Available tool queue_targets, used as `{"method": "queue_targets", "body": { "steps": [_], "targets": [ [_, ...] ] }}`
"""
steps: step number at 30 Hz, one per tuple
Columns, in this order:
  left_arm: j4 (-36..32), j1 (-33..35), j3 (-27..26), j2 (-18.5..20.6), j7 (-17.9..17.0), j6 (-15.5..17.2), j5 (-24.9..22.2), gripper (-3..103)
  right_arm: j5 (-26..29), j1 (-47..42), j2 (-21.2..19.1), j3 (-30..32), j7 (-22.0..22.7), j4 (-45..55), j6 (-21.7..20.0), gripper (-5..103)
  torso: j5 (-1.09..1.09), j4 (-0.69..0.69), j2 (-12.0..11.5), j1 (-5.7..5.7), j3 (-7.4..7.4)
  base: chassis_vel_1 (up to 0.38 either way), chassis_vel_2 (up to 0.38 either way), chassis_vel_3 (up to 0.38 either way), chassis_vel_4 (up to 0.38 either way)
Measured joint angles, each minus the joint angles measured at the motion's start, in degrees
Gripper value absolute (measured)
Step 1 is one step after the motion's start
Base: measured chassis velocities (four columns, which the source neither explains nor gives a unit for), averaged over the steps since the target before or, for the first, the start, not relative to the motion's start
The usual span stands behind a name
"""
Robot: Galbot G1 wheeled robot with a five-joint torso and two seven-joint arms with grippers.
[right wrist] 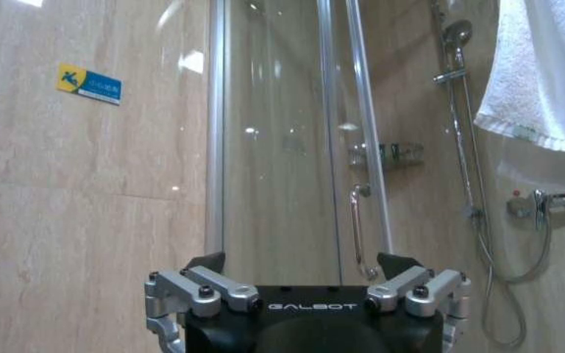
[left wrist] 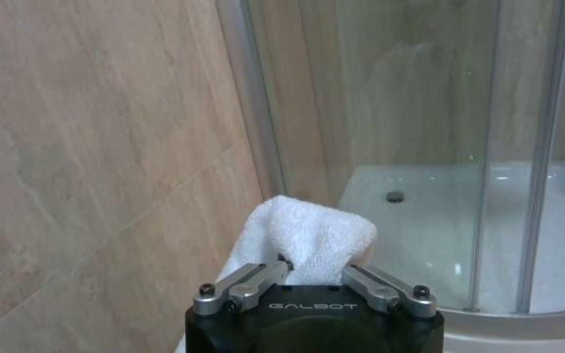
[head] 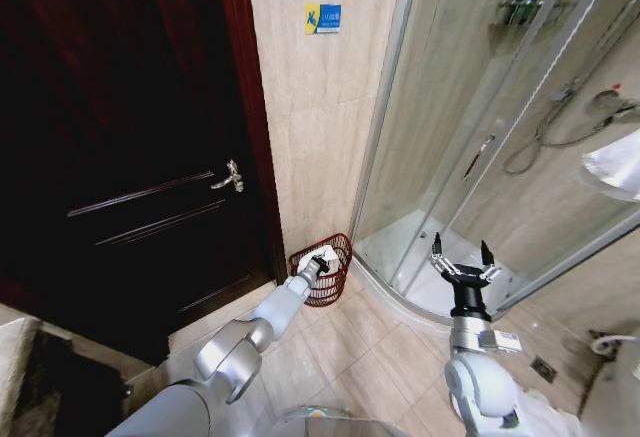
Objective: Discard the used towel into the hamper.
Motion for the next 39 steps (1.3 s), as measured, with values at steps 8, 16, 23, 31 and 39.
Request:
{"method": "queue_targets", "body": {
  "steps": [8,16,23,31,39],
  "targets": [
    [-0.04,-0.12,0.34,0.02,0.31,-0.31,-0.02,5,0.00,0.00,0.00,0.00,0.00,0.00,0.00,100,0.00,0.00,0.00,0.00,0.00,0.000,0.000,0.000,0.000],
    [-0.07,0.23,0.26,0.02,0.32,-0.41,-0.04,5,0.00,0.00,0.00,0.00,0.00,0.00,0.00,100,0.00,0.00,0.00,0.00,0.00,-0.012,0.010,0.011,-0.013],
    [0.10,0.33,0.43,0.03,0.44,-0.47,-0.01,5,0.00,0.00,0.00,0.00,0.00,0.00,0.00,100,0.00,0.00,0.00,0.00,0.00,-0.041,0.051,0.051,-0.041],
    [0.44,0.20,0.84,0.03,0.66,-0.49,0.03,5,0.00,0.00,0.00,0.00,0.00,0.00,0.00,100,-0.01,0.00,0.00,0.01,0.00,-0.076,0.068,0.074,-0.083],
    [0.69,-0.01,0.90,0.04,0.69,-0.49,0.15,5,0.00,0.00,0.00,0.00,0.00,0.00,0.00,100,0.02,0.01,0.00,0.00,0.00,-0.096,0.096,0.101,-0.092]
  ]
}}
